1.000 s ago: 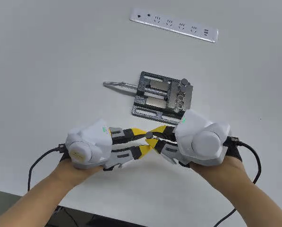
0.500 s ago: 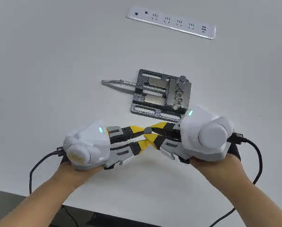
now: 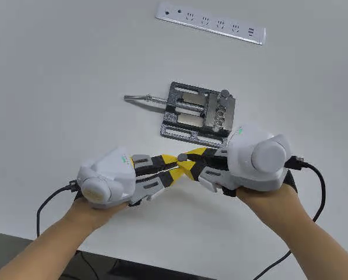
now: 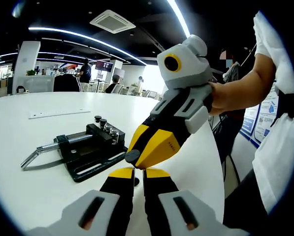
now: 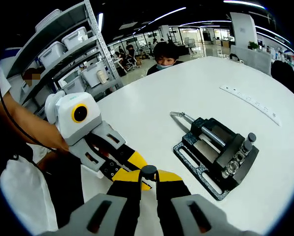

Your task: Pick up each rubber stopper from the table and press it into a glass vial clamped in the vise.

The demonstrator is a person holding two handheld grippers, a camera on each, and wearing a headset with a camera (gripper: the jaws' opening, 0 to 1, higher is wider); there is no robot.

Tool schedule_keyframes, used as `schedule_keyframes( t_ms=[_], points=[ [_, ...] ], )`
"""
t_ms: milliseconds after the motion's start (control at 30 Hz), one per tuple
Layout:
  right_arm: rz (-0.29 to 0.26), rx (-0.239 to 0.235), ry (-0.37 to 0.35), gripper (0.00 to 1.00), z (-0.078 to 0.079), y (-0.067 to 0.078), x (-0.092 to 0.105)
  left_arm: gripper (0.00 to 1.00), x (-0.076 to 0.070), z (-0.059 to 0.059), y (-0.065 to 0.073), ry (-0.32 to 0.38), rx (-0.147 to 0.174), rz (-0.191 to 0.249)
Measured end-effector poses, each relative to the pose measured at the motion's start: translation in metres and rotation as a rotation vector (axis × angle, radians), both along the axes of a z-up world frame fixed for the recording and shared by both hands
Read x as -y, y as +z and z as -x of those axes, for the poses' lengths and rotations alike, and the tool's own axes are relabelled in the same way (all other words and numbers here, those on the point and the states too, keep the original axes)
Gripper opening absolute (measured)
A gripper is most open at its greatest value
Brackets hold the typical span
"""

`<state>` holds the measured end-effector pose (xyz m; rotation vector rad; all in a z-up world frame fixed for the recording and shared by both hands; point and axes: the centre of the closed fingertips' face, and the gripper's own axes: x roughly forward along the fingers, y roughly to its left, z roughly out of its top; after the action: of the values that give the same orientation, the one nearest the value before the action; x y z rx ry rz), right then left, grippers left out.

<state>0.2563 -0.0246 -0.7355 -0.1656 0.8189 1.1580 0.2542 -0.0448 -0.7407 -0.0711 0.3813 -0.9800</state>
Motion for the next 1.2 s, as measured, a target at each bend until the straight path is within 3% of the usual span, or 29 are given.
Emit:
schedule_keyframes(
  t_ms=[267, 567, 1200],
  points=[
    [0.013, 0.01, 0.012, 0.11, 0.004, -0.01, 0.003, 0.06, -0.004, -0.001, -0.014, -0.009, -0.029, -0.032],
    [0.04, 0.001, 0.011, 0.1, 0.009, -0.033, 0.008, 0.08, -0.023, 0.001, -0.031, 0.009, -0.073, -0.07],
    [0.079, 0.002, 0.064, 0.1, 0.021, -0.055, 0.013, 0.11, -0.023, 0.003, -0.03, -0.014, -0.094, -0.063]
  ],
)
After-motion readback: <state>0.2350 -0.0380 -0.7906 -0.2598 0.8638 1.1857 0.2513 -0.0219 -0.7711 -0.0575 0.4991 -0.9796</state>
